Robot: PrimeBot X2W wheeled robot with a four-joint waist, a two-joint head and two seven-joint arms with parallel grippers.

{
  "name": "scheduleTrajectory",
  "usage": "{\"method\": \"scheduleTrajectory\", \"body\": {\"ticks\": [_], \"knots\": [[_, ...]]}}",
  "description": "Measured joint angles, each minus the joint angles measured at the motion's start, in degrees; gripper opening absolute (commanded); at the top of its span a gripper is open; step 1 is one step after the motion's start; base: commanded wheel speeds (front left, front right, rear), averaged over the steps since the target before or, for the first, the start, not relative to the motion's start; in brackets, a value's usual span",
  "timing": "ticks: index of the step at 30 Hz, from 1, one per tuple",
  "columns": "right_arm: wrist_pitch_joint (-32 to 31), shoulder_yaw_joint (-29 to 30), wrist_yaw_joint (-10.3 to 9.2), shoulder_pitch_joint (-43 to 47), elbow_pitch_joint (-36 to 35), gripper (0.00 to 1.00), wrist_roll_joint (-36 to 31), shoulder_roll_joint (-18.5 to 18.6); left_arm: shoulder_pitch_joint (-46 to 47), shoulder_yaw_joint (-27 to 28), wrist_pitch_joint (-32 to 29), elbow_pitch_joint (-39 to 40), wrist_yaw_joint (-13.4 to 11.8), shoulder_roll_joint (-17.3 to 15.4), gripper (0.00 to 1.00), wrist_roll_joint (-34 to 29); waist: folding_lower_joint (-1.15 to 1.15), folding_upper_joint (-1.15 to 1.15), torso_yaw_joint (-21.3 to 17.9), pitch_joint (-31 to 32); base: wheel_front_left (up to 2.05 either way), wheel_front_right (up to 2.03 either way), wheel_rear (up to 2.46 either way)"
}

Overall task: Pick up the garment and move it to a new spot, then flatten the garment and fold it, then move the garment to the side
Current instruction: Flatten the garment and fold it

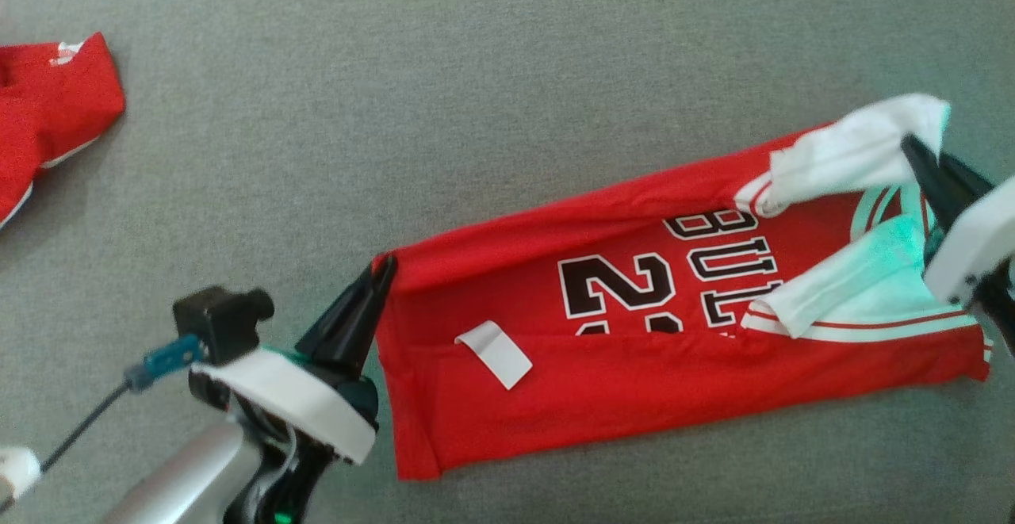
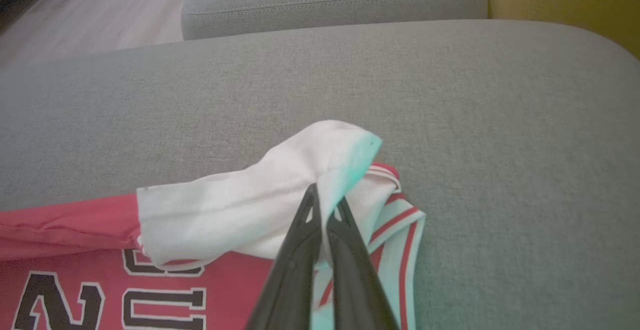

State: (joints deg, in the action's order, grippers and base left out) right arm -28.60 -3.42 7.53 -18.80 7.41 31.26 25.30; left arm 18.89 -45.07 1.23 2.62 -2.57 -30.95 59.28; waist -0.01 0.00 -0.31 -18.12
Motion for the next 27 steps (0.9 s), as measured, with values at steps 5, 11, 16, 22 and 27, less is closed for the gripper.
{"method": "scheduleTrajectory", "body": {"ticks": [5,11,16,22,27], "knots": [[-0.68,2.44,0.00,6.61,-4.26,0.00,-0.58,-0.29,-3.30,-0.01,2.52,0.87,-0.73,0.33,0.00,0.48,0.00,0.00,-0.37,0.82,0.00,0.00,0.00],[-2.97,2.25,0.00,11.24,-6.90,0.00,-2.08,-1.56,-5.88,0.03,3.39,1.82,-1.65,-0.49,0.00,0.66,0.01,0.00,-1.77,0.91,0.00,0.00,0.00],[-4.53,1.93,0.00,11.39,-6.66,1.00,-3.21,-2.07,-6.98,-1.14,3.14,1.70,-2.31,-0.97,0.04,0.34,0.01,0.00,-2.33,1.32,0.00,0.00,0.00],[-9.00,1.62,0.00,13.33,-6.86,1.00,-5.87,-1.05,-9.34,-3.74,2.81,-1.21,-5.57,-2.18,1.00,-4.27,0.01,0.00,-2.91,2.66,0.00,0.00,0.00],[-10.18,4.94,0.00,15.25,-9.09,1.00,-5.57,-1.45,-12.41,-1.25,8.86,-2.45,-9.73,-1.23,1.00,-4.82,0.00,0.00,-3.21,4.06,0.00,0.00,0.00]]}}
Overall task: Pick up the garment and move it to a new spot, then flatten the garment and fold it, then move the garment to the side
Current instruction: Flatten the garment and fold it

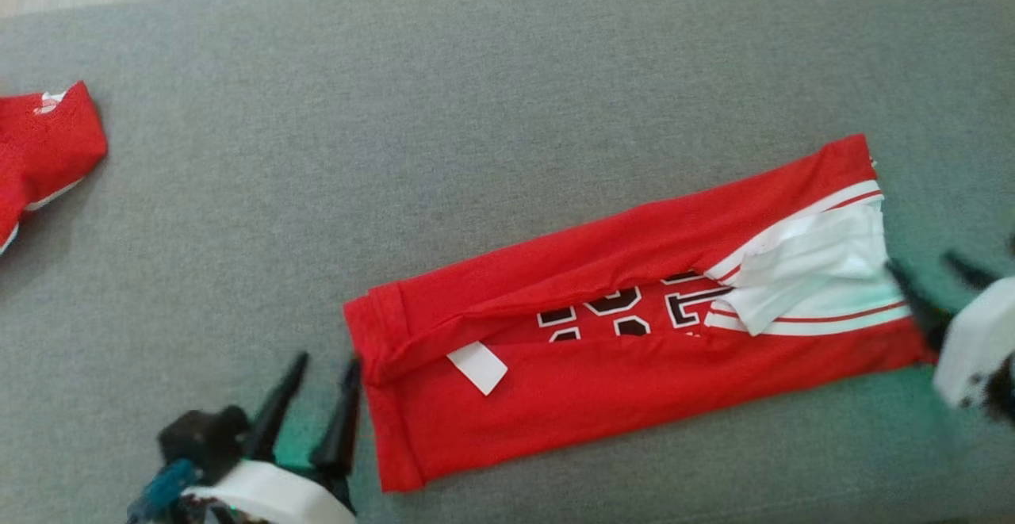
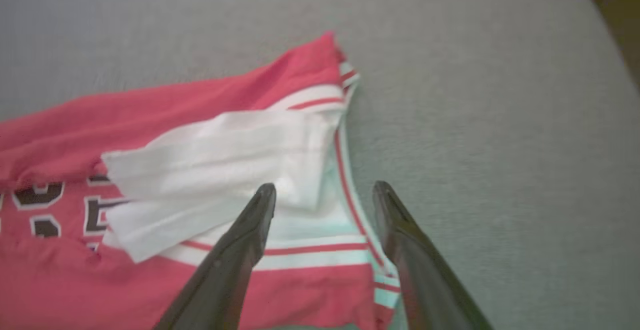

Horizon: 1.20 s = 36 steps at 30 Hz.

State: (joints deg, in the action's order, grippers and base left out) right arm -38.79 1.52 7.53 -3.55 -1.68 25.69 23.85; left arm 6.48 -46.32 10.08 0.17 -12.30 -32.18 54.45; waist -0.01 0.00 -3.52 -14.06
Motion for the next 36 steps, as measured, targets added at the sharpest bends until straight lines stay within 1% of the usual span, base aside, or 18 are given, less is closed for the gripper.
{"method": "scheduleTrajectory", "body": {"ticks": [3,5,7,10,12,14,16,20,24,27,28,29,30,31,36], "knots": [[0.81,4.85,0.00,-1.61,-0.15,1.00,-2.48,-2.91,-0.62,3.54,3.41,-0.19,-2.41,1.86,1.00,-2.01,0.00,0.00,-0.21,0.18,0.00,0.00,0.00],[0.81,5.47,0.00,-3.53,0.73,1.00,-4.77,-5.33,-0.61,5.39,4.05,-0.35,-3.54,3.33,1.00,-4.59,0.00,0.00,-0.18,0.18,0.00,0.00,0.00],[0.49,4.98,0.00,-5.23,2.66,1.00,-6.64,-7.38,-0.68,7.05,4.20,-0.54,-3.92,5.12,1.00,-7.77,0.00,0.00,-0.01,0.12,0.00,0.00,0.00],[-0.14,4.32,0.00,-6.70,7.08,1.00,-9.09,-9.13,-0.98,10.91,4.21,-0.49,-3.76,8.76,1.00,-13.72,0.00,0.00,0.34,-0.26,0.00,0.00,0.00],[-0.82,4.31,0.00,-7.34,10.48,1.00,-10.78,-9.29,-1.48,13.21,4.22,-0.75,-2.55,11.44,1.00,-15.59,0.01,0.00,0.69,-0.63,0.00,0.00,0.00],[-1.66,4.36,0.00,-8.14,13.55,1.00,-12.03,-9.28,-2.49,14.52,4.22,-1.42,-0.67,13.44,1.00,-17.75,0.01,0.00,1.18,-0.93,0.00,0.00,0.00],[-1.81,4.48,0.00,-8.90,15.64,1.00,-13.08,-9.22,-3.88,15.75,4.22,-2.26,0.86,14.95,1.00,-19.20,0.01,0.00,1.66,-1.22,0.00,0.00,0.00],[-2.18,4.75,0.00,-11.20,18.35,1.00,-13.16,-8.61,-5.28,18.80,4.22,-3.83,3.78,17.59,1.00,-22.31,0.01,0.00,2.53,-1.66,0.00,0.00,0.00],[-2.97,4.39,0.00,-12.44,20.12,1.00,-12.54,-8.17,-5.65,21.46,4.30,-5.32,6.43,19.51,1.00,-25.48,0.01,0.00,3.13,-1.66,0.00,0.00,0.00],[-4.02,4.94,0.00,-12.80,21.34,1.00,-8.73,-8.05,-5.87,23.52,4.30,-6.31,7.83,21.23,1.00,-27.50,0.01,0.00,3.64,-1.40,0.00,0.00,0.00],[-4.46,4.77,0.00,-12.92,21.70,0.94,-7.79,-7.92,-5.88,24.46,4.30,-6.66,8.29,21.90,1.00,-27.97,0.01,0.00,3.74,-1.06,0.00,0.00,0.00],[-4.82,4.36,0.00,-12.94,21.97,0.44,-6.73,-7.72,-5.98,25.18,4.30,-6.84,8.57,22.40,1.00,-28.54,0.01,0.00,3.80,-0.69,0.00,0.00,0.00],[-4.85,4.01,0.00,-12.90,22.15,0.03,-5.73,-7.58,-6.33,25.97,4.30,-7.05,9.14,22.79,1.00,-29.11,0.00,0.00,3.84,-0.29,0.00,0.00,0.00],[-4.59,3.53,0.00,-12.77,22.19,0.00,-4.86,-7.50,-6.94,26.49,4.30,-7.24,9.64,23.15,1.00,-29.67,0.00,0.00,3.86,0.13,0.00,0.00,0.00],[-0.99,5.00,0.00,-12.04,24.07,0.00,-2.81,-8.24,-10.00,28.72,4.30,-8.71,11.91,24.87,1.00,-31.88,0.00,0.00,3.78,2.05,0.00,0.00,0.00]]}}
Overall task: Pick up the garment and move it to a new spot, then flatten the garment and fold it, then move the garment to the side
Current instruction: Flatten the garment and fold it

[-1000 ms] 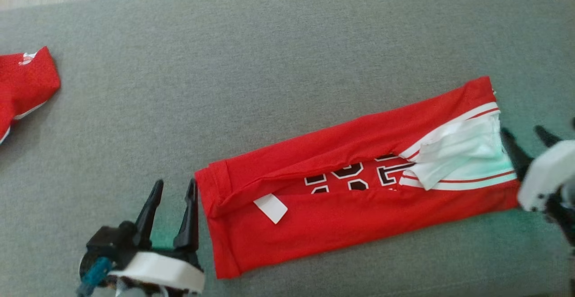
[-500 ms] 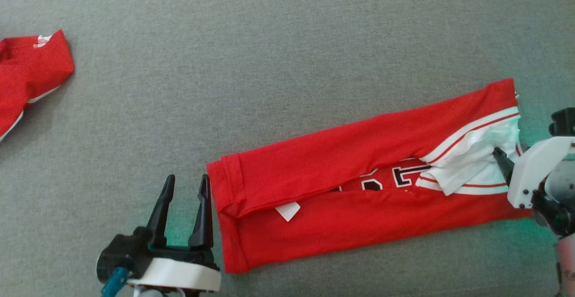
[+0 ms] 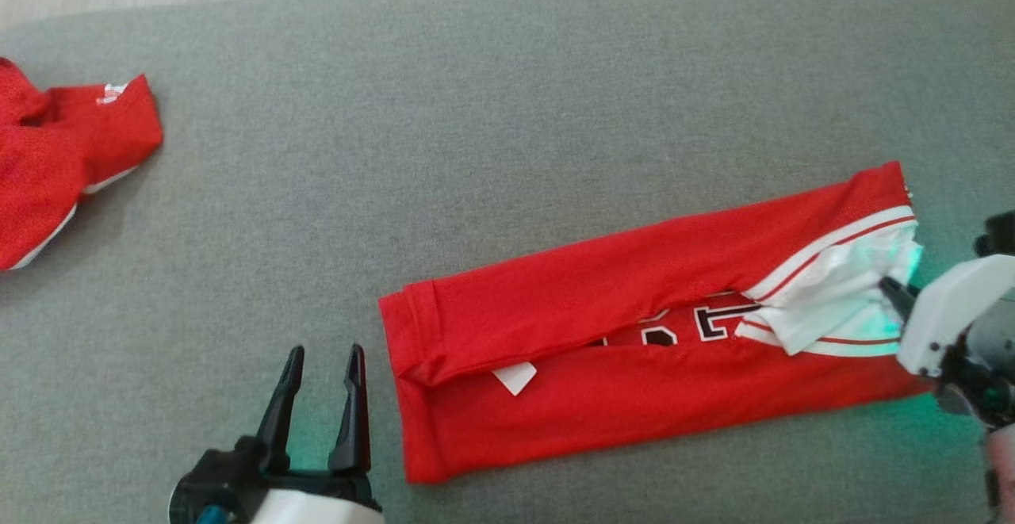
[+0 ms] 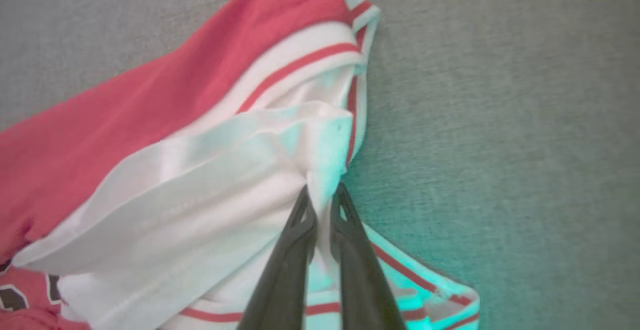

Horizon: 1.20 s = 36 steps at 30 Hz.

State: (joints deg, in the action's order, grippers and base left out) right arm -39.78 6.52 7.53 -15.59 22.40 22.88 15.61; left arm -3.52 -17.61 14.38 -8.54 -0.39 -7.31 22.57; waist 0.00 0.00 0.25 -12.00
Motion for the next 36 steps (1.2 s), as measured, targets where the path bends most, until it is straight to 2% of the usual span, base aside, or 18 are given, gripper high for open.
{"method": "scheduleTrajectory", "body": {"ticks": [2,11,15,19,24,27,28,31,32,36], "knots": [[0.55,1.35,0.00,0.07,0.42,0.00,0.00,0.73,-0.43,1.05,0.00,-0.10,1.00,0.76,1.00,-0.76,0.00,0.00,-0.02,0.41,0.00,0.00,0.00],[1.46,9.72,0.00,-0.02,-1.12,0.00,0.99,9.33,-0.41,4.33,0.00,-2.15,3.45,2.75,1.00,-3.72,0.01,0.00,0.69,1.38,0.00,0.00,0.00],[0.22,10.42,0.00,-0.01,-6.81,0.00,3.14,11.45,-0.62,4.86,0.00,-3.07,4.09,3.14,1.00,-5.25,0.00,0.00,1.02,2.55,0.00,0.00,0.00],[-3.16,7.28,0.00,1.62,-15.15,0.00,5.37,11.83,-0.88,5.55,0.00,-3.27,4.52,3.77,1.00,-5.58,0.00,0.00,1.28,3.68,0.00,0.00,0.00],[-6.98,0.45,0.00,7.37,-25.19,0.00,6.79,8.48,-1.60,6.26,0.00,-3.33,5.03,4.06,1.00,-6.01,0.00,0.00,1.47,4.38,0.00,0.00,0.00],[-7.22,-4.38,0.00,10.06,-28.42,0.00,6.91,5.73,-1.60,6.42,0.00,-3.45,5.20,4.12,1.00,-6.01,0.00,0.00,1.38,4.72,0.00,0.00,0.00],[-7.22,-4.38,0.00,10.06,-28.42,0.00,6.91,5.73,-1.60,6.42,0.00,-3.45,5.20,4.12,1.00,-6.01,0.00,0.00,1.38,4.72,0.00,0.00,0.00],[-7.03,-10.21,0.00,10.77,-28.87,0.00,6.73,1.86,-1.62,6.47,0.00,-3.49,5.16,4.15,1.00,-5.99,0.00,0.00,0.95,5.05,0.00,0.00,0.00],[-5.95,-13.91,0.00,10.73,-28.08,0.00,6.28,-0.66,-1.63,6.28,0.00,-3.48,5.10,4.15,1.00,-5.69,0.00,0.00,0.74,5.17,0.00,0.00,0.00],[-2.85,-18.84,0.00,10.56,-24.34,0.00,4.43,-4.20,-1.63,5.37,0.00,-3.59,4.92,4.17,1.00,-5.42,0.00,0.00,0.81,5.51,0.00,0.00,0.00]]}}
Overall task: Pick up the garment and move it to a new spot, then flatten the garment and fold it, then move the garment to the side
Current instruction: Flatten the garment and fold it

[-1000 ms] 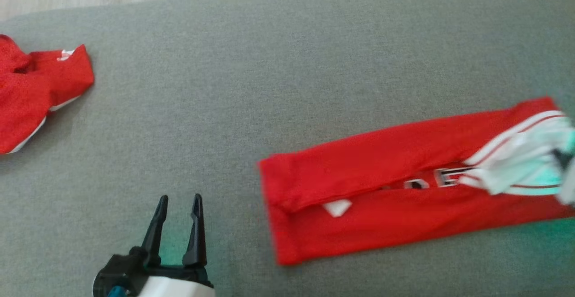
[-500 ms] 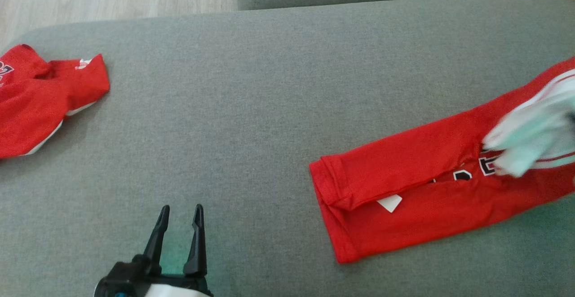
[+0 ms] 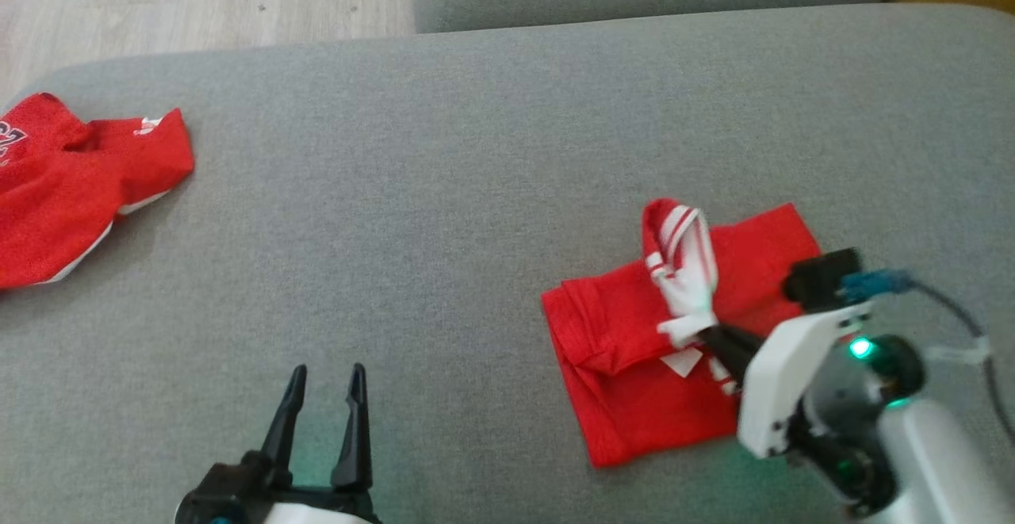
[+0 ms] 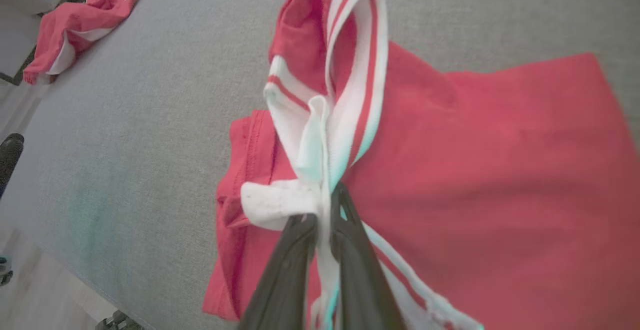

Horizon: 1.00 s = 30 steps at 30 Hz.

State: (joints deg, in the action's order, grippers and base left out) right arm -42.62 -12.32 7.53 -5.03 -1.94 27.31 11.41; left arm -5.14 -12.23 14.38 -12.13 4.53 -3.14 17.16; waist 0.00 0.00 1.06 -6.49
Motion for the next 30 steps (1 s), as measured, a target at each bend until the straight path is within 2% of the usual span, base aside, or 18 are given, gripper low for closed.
{"method": "scheduleTrajectory", "body": {"ticks": [6,14,16,17,18,24,27,30], "knots": [[4.86,-2.61,0.00,-0.16,4.80,0.00,-1.82,-3.70,-0.02,-0.68,0.00,-0.05,-0.51,0.00,1.00,0.01,0.00,0.00,0.42,-0.06,0.00,0.00,0.00],[7.93,-5.64,0.00,-0.24,7.91,0.00,-2.09,-5.61,-0.03,-0.86,0.00,-0.27,-0.57,0.00,1.00,0.54,0.00,0.00,0.49,-0.04,0.00,0.00,0.00],[8.86,-6.66,0.00,-0.24,8.01,0.29,-1.64,-5.88,-0.03,-0.85,0.00,-0.33,-0.58,0.00,1.00,0.54,0.00,0.00,0.35,-0.04,0.00,0.00,0.00],[9.62,-7.00,0.00,-0.26,8.03,0.59,-0.98,-6.20,-0.03,-0.87,0.00,-0.35,-0.58,0.00,1.00,0.52,0.00,0.00,0.25,-0.10,0.00,0.00,0.00],[10.22,-7.51,0.00,-0.33,8.06,1.00,-0.19,-6.55,-0.02,-0.87,0.00,-0.42,-0.58,0.00,1.00,0.52,0.00,0.00,0.16,-0.14,0.00,0.00,0.00],[15.23,-9.76,0.00,-0.35,5.21,1.00,6.03,-7.45,-0.05,-0.70,0.00,-0.74,-0.48,0.01,1.00,0.01,0.00,0.00,-0.29,0.67,0.00,0.00,0.00],[19.06,-9.22,0.00,-0.17,2.91,1.00,5.48,-7.47,-0.17,-0.64,0.00,-0.76,-0.47,0.01,1.00,-0.08,0.00,0.00,-0.51,1.31,0.00,0.00,0.00],[24.72,-6.68,0.00,0.11,1.03,1.00,1.46,-6.64,-0.63,-0.63,0.00,-0.74,-0.46,0.01,1.00,-0.08,0.00,0.00,-0.70,1.92,0.00,0.00,0.00]]}}
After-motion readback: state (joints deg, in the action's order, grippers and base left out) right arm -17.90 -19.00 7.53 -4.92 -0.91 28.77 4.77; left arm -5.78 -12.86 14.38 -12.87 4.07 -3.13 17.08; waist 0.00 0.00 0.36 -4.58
